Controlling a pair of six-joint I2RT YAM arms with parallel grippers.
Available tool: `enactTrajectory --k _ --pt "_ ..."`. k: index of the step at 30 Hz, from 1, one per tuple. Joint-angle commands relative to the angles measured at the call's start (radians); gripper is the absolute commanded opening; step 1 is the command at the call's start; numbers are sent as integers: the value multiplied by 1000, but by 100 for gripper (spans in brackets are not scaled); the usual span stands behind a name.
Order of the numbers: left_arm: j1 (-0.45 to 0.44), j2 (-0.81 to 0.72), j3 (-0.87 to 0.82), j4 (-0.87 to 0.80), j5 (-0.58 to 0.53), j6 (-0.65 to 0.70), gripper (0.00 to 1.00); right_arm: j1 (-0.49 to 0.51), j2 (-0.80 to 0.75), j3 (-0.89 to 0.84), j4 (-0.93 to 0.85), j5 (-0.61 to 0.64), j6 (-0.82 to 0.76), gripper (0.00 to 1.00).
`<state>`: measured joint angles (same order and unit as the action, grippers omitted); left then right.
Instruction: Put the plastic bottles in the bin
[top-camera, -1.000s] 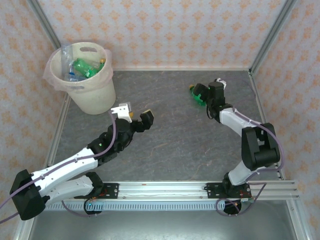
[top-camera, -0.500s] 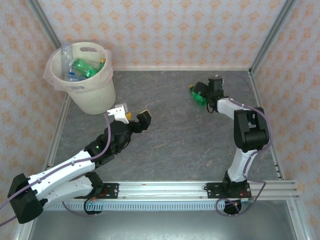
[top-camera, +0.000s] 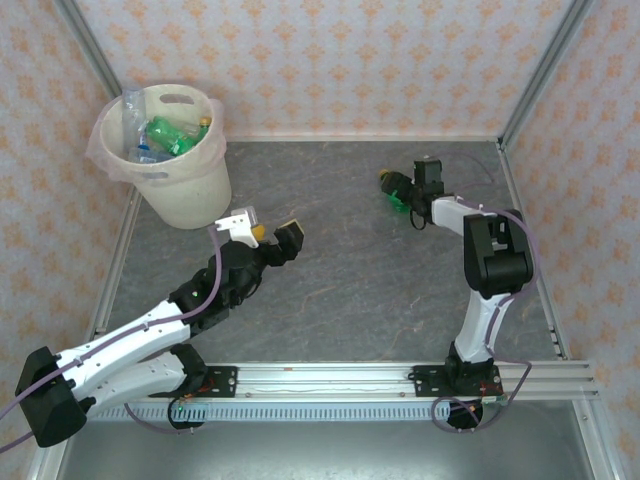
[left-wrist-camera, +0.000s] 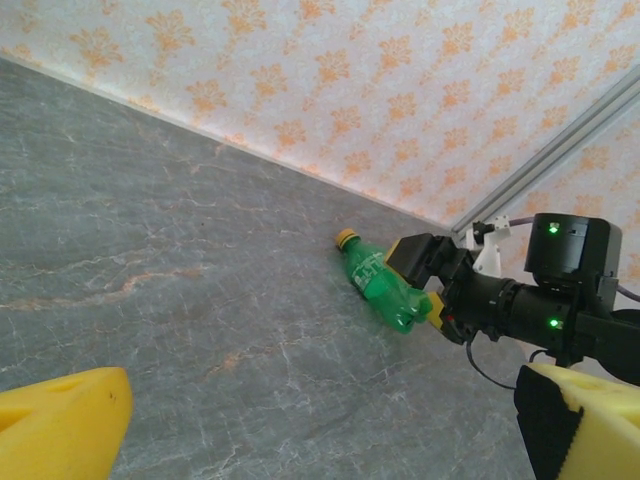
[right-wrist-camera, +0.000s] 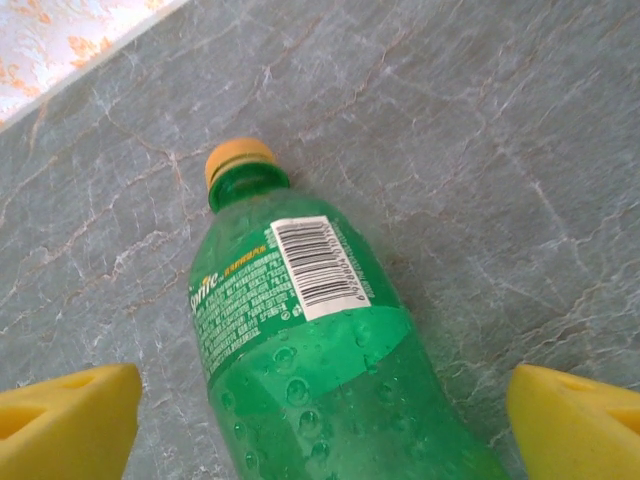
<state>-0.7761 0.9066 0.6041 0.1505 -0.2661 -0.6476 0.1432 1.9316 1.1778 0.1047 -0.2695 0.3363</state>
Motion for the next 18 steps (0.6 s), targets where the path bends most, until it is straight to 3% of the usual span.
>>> enactTrajectory --k 1,14,18 --pt "7 -4 -11 23 -2 -25 99 10 28 11 4 -39 -14 93" --pt "16 -39 -37 33 11 -43 98 28 49 9 13 -30 -23 85" --pt "20 -35 -34 35 12 -37 99 32 37 -4 17 -24 -33 72"
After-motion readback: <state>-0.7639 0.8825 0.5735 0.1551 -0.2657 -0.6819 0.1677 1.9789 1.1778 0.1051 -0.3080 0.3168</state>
